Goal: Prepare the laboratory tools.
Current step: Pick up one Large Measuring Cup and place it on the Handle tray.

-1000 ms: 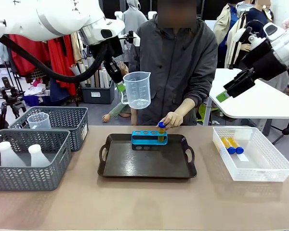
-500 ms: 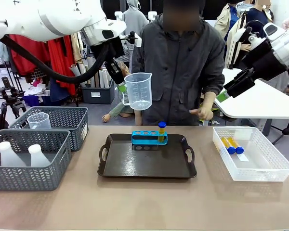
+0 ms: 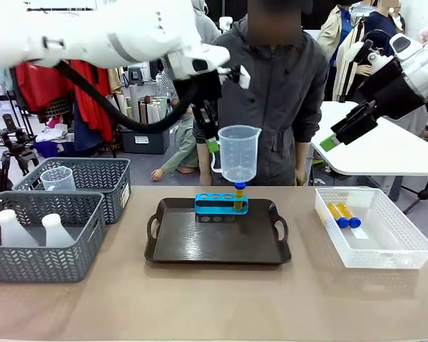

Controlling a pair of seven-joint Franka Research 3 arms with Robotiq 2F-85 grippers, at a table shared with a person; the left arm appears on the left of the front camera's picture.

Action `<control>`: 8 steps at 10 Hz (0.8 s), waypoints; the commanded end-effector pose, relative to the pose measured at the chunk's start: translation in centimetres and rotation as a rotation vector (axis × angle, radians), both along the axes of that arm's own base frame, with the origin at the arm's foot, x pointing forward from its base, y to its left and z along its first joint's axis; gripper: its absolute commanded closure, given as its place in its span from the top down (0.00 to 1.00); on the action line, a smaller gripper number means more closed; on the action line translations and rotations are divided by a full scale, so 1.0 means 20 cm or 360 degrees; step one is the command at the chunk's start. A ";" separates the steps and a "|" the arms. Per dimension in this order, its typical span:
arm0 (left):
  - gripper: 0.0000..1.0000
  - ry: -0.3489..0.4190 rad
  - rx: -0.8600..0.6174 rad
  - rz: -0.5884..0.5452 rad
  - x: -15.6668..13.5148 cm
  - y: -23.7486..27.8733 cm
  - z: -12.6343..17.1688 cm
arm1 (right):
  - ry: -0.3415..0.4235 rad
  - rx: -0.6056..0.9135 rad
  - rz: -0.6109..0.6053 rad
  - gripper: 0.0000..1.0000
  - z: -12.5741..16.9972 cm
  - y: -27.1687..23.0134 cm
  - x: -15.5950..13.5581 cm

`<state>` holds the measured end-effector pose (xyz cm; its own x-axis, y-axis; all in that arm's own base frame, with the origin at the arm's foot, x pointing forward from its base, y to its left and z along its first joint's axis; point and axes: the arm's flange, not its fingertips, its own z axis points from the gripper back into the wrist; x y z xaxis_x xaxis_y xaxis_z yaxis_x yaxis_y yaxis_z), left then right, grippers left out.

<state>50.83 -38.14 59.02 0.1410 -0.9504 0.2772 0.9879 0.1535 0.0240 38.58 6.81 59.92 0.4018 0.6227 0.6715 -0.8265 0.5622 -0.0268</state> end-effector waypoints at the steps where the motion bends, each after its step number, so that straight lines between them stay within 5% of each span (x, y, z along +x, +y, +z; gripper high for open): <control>1: 0.00 -0.0050 0.0083 -0.0049 0.11 -0.06 -0.11 | -0.0008 0.0050 0.0035 1.00 -0.01 0.00 0.00; 8: 0.00 -0.0045 0.0154 -0.0243 0.16 -0.27 -0.73 | -0.0008 0.0050 0.0035 1.00 -0.01 0.00 0.00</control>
